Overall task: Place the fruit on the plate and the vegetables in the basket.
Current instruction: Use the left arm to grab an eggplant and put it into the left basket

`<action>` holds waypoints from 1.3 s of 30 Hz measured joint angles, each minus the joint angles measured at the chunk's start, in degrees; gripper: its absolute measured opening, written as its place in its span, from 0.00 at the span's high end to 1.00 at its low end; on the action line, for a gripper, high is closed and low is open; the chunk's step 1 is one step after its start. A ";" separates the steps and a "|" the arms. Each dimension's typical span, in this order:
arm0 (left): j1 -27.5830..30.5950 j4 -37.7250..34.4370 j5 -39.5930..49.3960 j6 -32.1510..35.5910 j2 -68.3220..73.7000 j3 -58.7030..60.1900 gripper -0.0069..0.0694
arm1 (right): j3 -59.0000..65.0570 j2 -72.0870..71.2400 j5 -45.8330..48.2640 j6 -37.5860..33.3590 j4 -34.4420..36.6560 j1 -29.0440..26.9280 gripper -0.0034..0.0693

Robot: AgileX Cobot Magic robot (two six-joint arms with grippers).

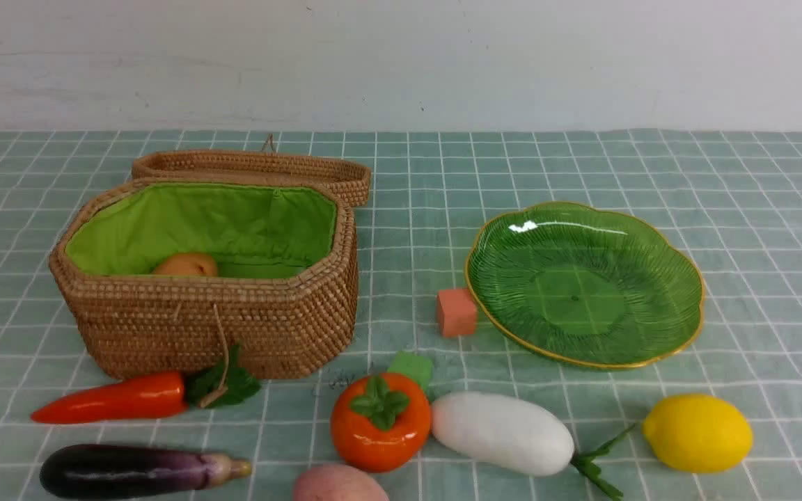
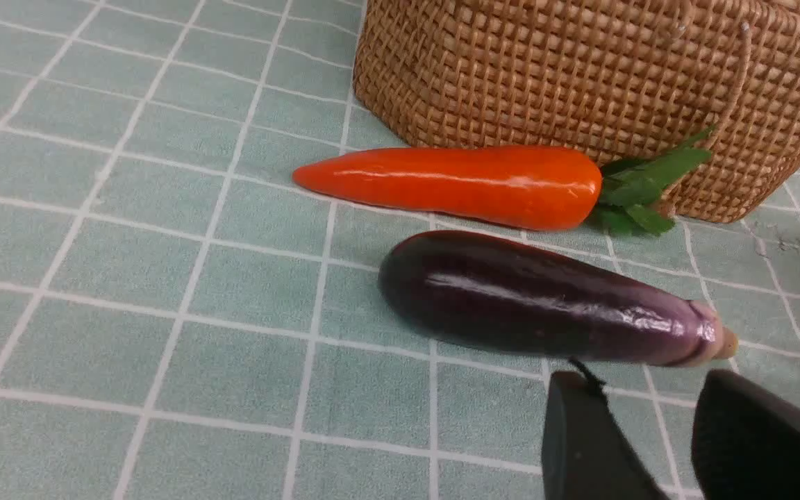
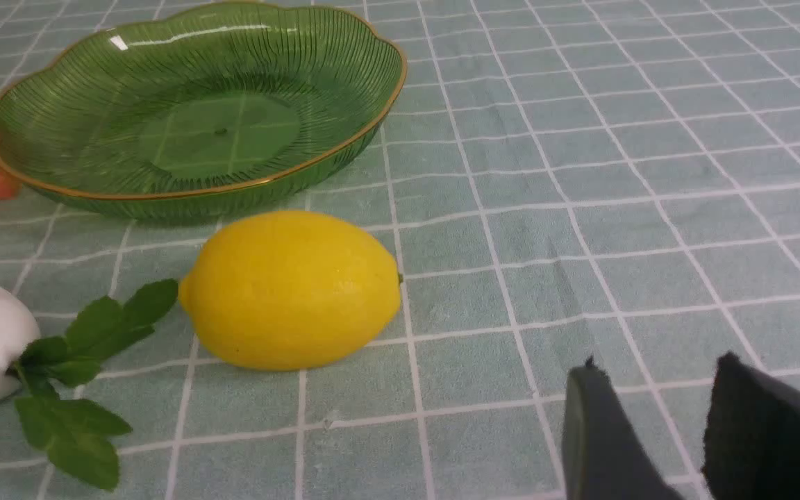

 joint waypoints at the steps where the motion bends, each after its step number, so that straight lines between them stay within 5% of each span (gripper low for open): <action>1: 0.00 0.00 0.00 0.00 0.00 0.00 0.60 | 0.00 0.00 0.00 0.00 0.00 0.00 0.62; 32: 0.00 0.70 -0.19 0.00 0.00 0.00 0.60 | 0.00 0.00 0.00 0.00 0.00 0.00 0.62; 39: 0.00 0.70 -12.31 0.00 0.00 0.00 0.60 | 0.00 0.00 0.00 0.00 0.00 0.00 0.62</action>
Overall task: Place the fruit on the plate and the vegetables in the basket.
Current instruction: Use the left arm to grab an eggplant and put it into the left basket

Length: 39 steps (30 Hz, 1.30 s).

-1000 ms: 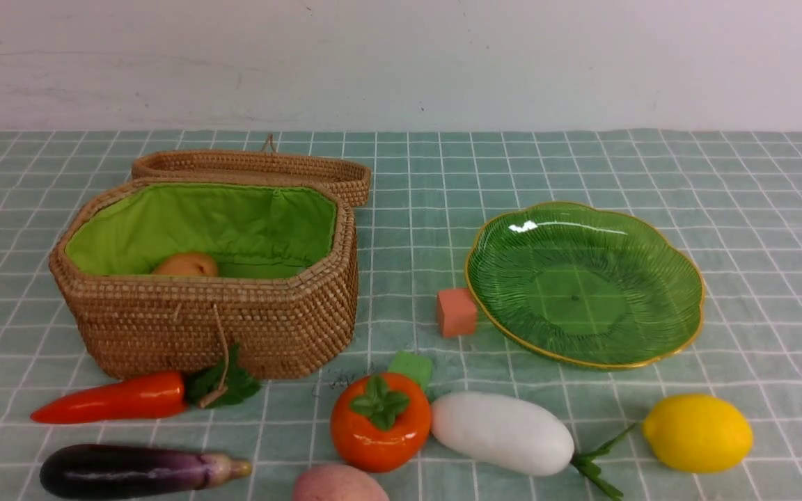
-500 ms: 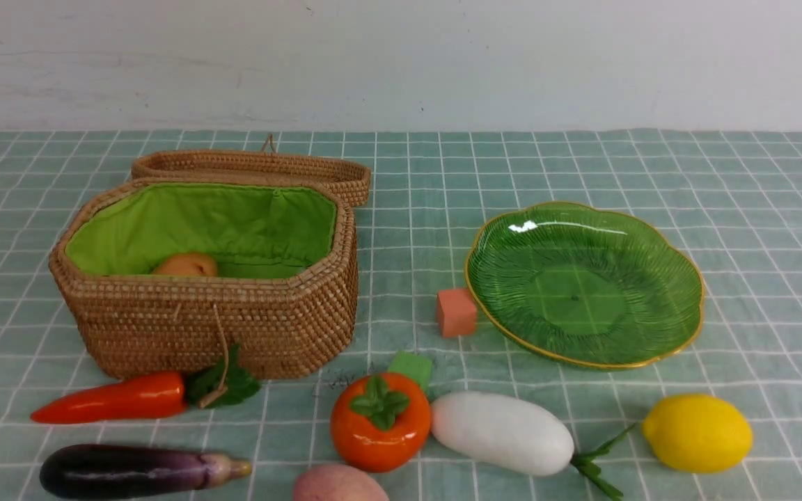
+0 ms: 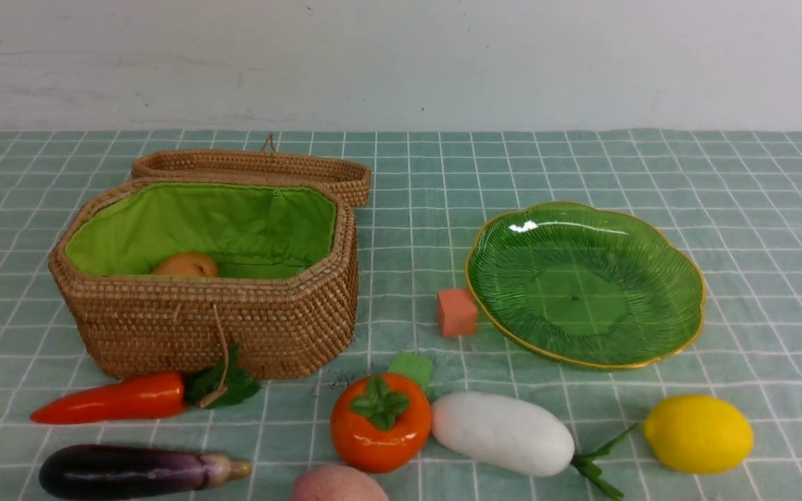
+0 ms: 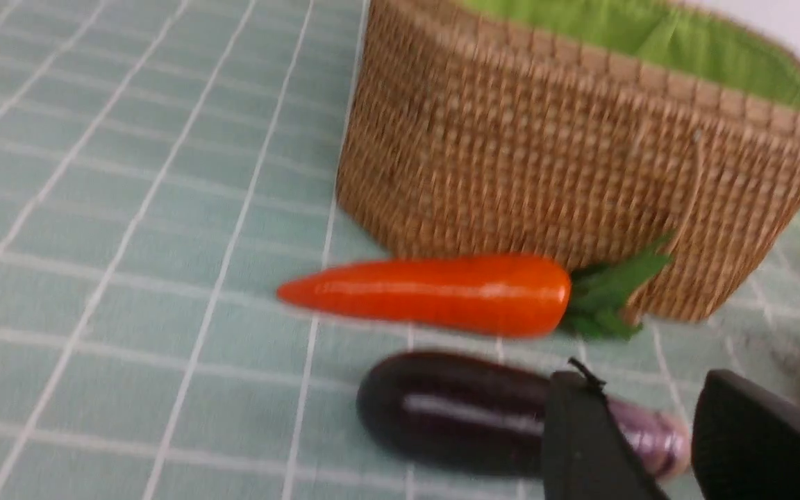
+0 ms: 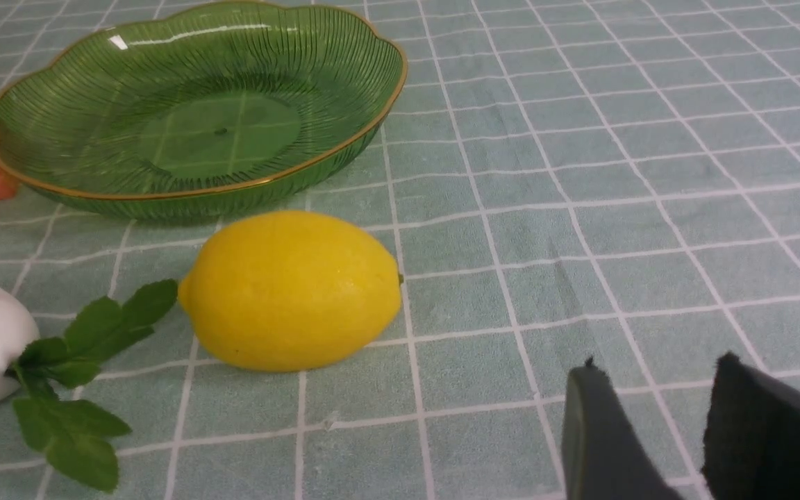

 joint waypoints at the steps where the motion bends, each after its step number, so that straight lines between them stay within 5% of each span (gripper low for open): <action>1: 0.00 0.00 -2.12 0.00 0.00 0.00 0.60 | 0.00 0.00 0.00 0.00 0.00 0.00 0.62; 9: 0.00 -1.75 -22.59 -5.99 0.00 0.00 0.60 | 0.00 0.00 0.00 0.00 0.00 0.00 0.62; 14: 0.00 -2.06 -24.28 -7.71 0.09 -6.19 0.60 | 0.00 0.00 0.00 0.00 0.00 0.00 0.62; 19: 0.00 0.50 -14.80 -7.17 6.26 -25.96 0.60 | 0.00 0.00 0.00 0.00 0.00 0.00 0.62; 24: 0.00 3.25 11.30 -6.65 20.74 -45.82 0.60 | 0.00 0.00 0.00 0.00 0.00 0.00 0.62; 29: 0.00 8.07 29.73 -6.20 32.40 -49.70 0.60 | 0.00 0.00 0.00 0.00 0.00 0.00 0.62; 39: 0.00 4.76 41.23 -9.76 48.49 -49.88 0.60 | 0.00 0.00 0.00 0.00 0.00 0.00 0.62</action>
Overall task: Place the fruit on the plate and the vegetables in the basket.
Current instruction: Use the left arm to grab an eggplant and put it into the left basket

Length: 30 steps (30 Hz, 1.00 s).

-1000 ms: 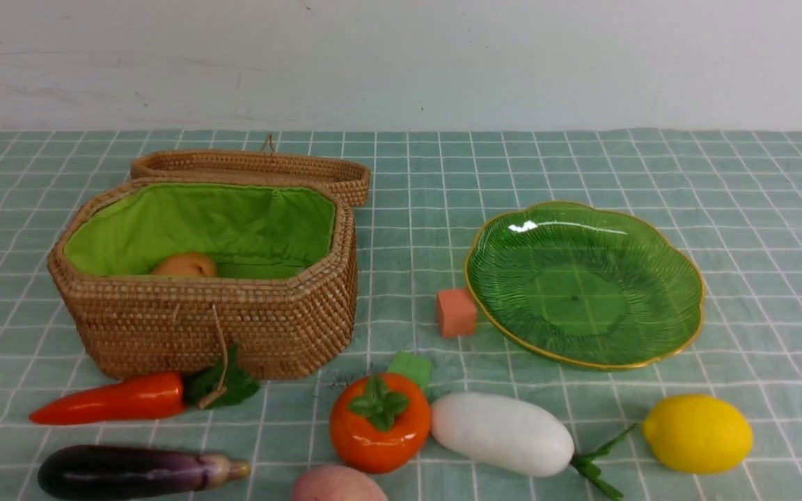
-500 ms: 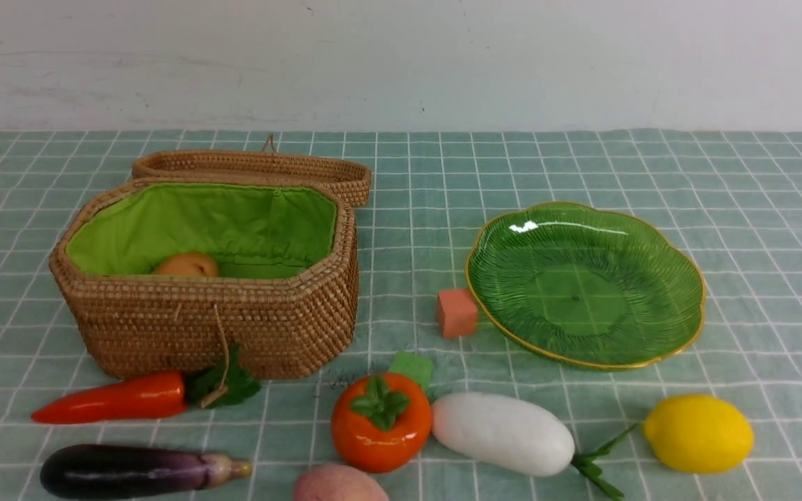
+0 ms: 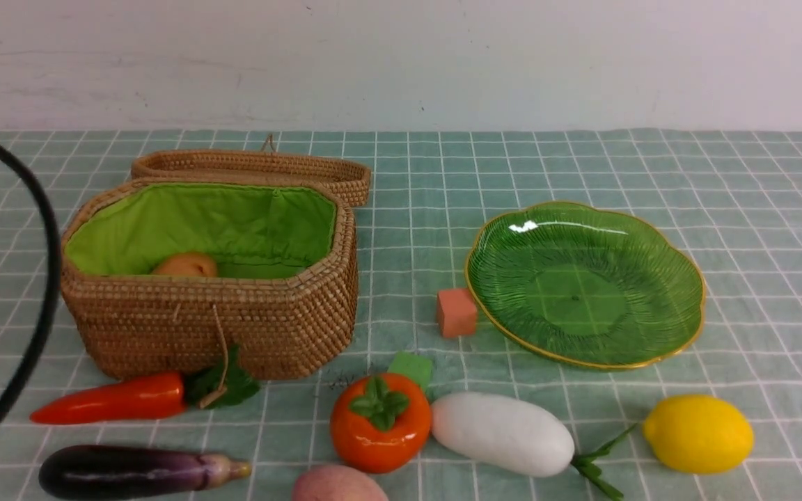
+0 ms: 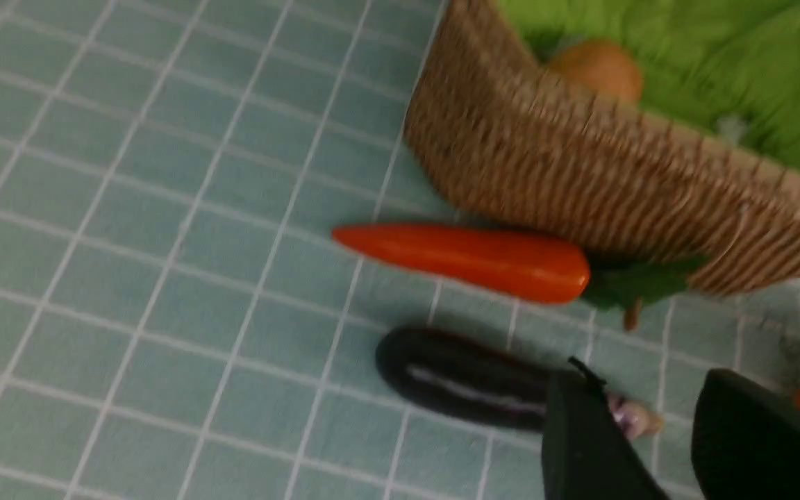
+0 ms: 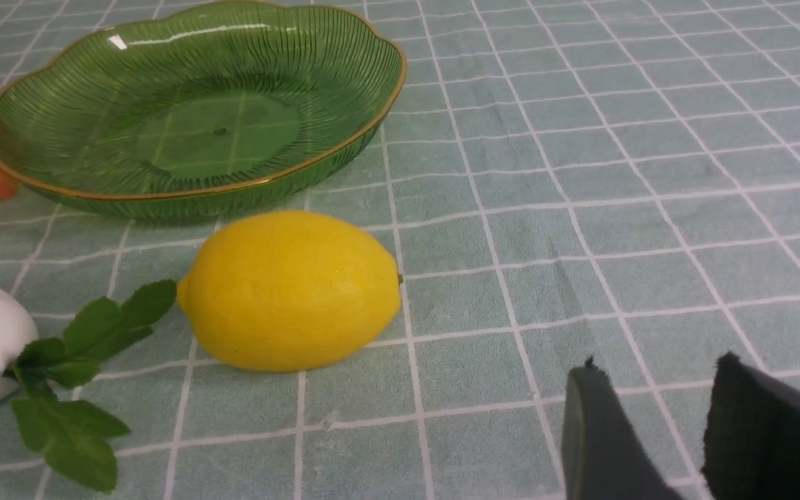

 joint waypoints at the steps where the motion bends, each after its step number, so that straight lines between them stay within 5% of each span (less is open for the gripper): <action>1: 0.00 -0.21 2.06 2.91 1.64 -0.29 0.60 | 0.00 0.00 0.00 0.00 0.00 0.00 0.62; 5: -1.43 -1.56 7.17 17.99 6.89 -1.20 0.60 | 0.00 0.00 0.00 0.00 0.00 0.00 0.62; 9: -8.98 -1.63 8.24 35.99 12.54 -1.45 0.59 | 0.00 0.00 0.00 0.00 0.00 0.00 0.62; 12: -13.38 1.53 6.79 43.14 16.92 -1.51 0.56 | 0.00 0.00 0.00 0.00 0.00 0.00 0.62; 15: -15.48 4.13 2.87 45.58 20.15 -1.51 0.50 | 0.00 0.00 0.00 0.00 0.00 0.00 0.62; 22: -16.11 6.03 -8.98 54.10 29.24 -1.58 0.08 | 0.00 0.00 0.00 0.00 0.00 0.00 0.62; 30: -16.11 9.27 -11.78 59.75 40.54 -0.72 0.04 | 0.00 0.00 0.00 0.00 0.00 0.00 0.62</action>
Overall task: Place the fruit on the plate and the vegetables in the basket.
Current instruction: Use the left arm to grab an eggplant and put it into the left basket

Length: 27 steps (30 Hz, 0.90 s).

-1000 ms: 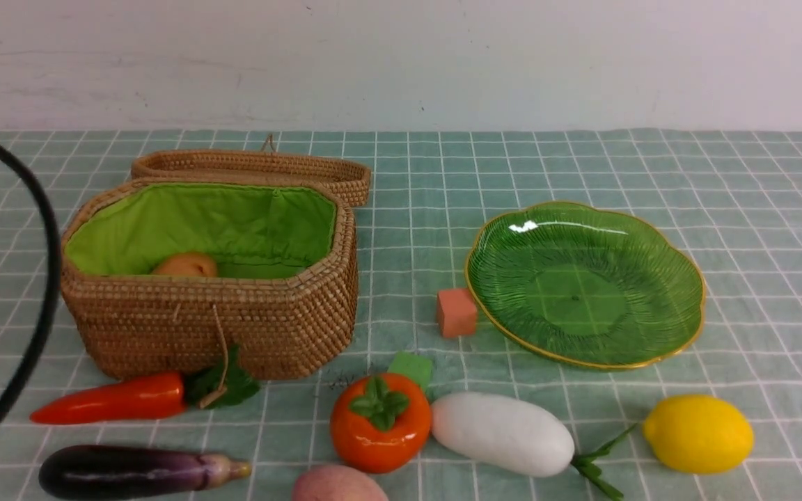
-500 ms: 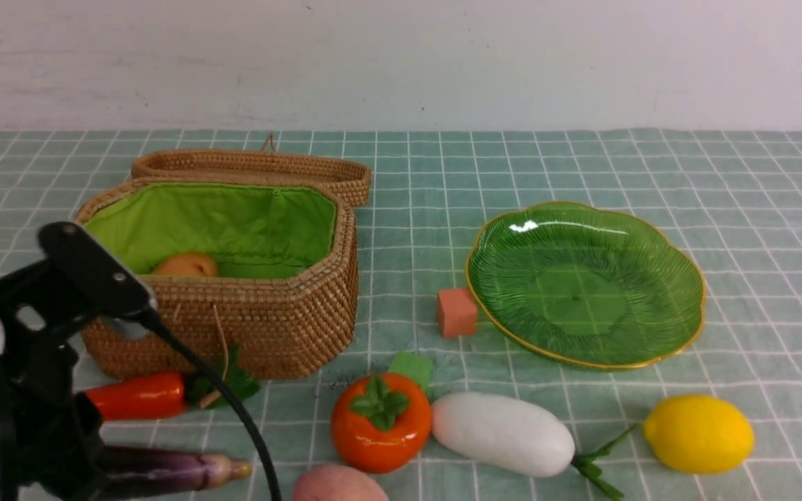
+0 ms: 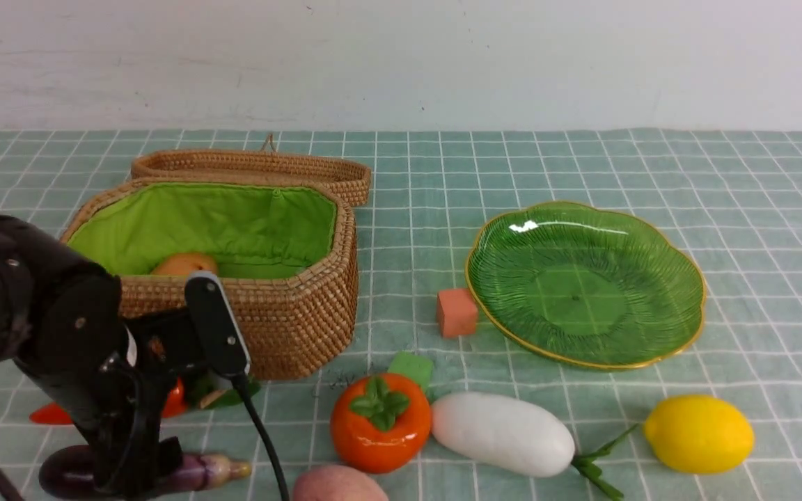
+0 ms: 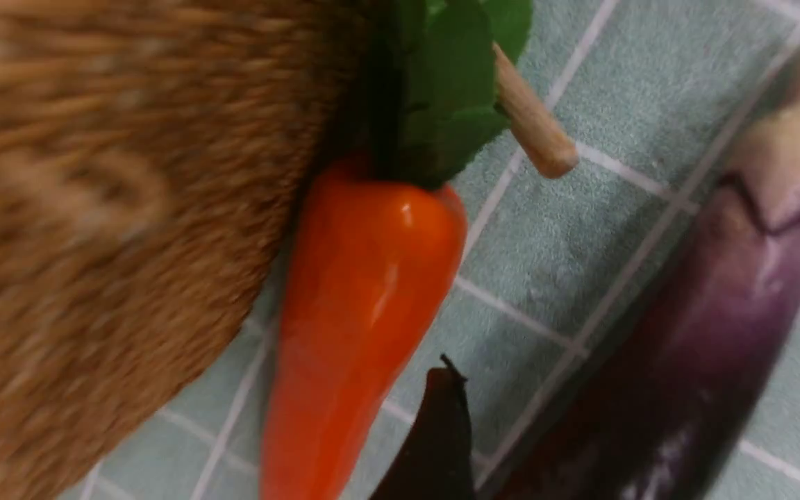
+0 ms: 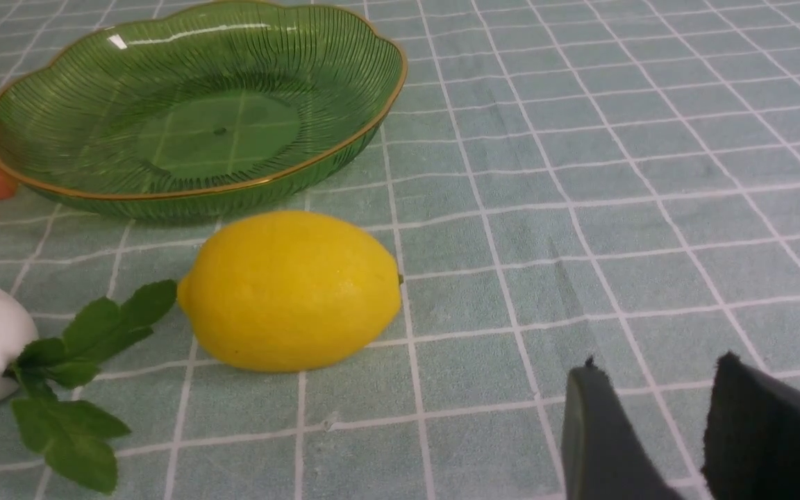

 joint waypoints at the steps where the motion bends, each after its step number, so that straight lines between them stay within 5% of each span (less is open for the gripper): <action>1: 0.00 -0.01 -0.42 0.00 0.83 -0.01 0.05 | 0.00 0.00 0.00 0.00 0.00 0.00 0.62; 8: 0.00 -1.34 -0.12 0.40 8.33 -0.52 0.14 | 0.00 0.00 0.00 0.00 0.00 0.00 0.62; 11: -0.02 -2.39 0.80 0.39 8.60 -0.84 0.24 | 0.00 0.00 0.00 0.00 0.00 0.00 0.62; 14: -0.06 -3.02 1.62 0.27 8.01 -0.68 0.48 | 0.00 0.00 0.00 0.00 0.00 0.00 0.62; 22: -0.06 -2.60 5.87 0.00 -6.85 -0.24 0.48 | 0.00 0.00 0.00 0.00 0.00 0.00 0.62; 27: -0.06 6.36 6.26 0.35 -25.39 -0.24 0.48 | 0.00 0.00 0.00 0.00 0.00 0.00 0.62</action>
